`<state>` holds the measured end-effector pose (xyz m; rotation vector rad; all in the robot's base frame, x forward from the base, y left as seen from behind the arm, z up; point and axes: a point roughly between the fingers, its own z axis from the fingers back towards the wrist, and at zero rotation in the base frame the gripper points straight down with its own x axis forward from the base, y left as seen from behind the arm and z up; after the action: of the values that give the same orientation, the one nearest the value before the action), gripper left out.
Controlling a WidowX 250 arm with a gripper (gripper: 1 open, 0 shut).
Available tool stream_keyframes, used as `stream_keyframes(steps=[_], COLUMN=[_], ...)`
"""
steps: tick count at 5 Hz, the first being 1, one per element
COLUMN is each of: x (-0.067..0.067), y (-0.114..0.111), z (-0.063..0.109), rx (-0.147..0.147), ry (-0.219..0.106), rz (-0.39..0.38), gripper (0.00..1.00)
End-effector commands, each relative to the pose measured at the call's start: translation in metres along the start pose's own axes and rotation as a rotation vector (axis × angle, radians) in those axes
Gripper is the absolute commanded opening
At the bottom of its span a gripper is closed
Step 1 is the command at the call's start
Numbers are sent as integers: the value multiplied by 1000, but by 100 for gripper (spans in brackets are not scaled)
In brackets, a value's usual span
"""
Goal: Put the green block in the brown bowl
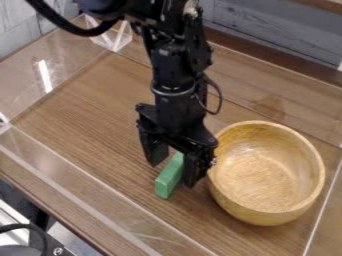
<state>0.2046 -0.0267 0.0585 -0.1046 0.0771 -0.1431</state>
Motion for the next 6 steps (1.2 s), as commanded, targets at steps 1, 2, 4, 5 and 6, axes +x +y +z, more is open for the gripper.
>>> stream_keyframes(steps=[1, 2, 4, 5, 6], x=[5, 6, 7, 7, 8], y=[-3, -4, -6, -6, -6], z=[3, -3, -11, -16, -19], rx=[5, 5, 2, 1, 1], ry=[-41, -44, -49, -54, -59], rz=[-16, -20, -31, -40, -46], gripper=[100, 100, 100, 100, 100])
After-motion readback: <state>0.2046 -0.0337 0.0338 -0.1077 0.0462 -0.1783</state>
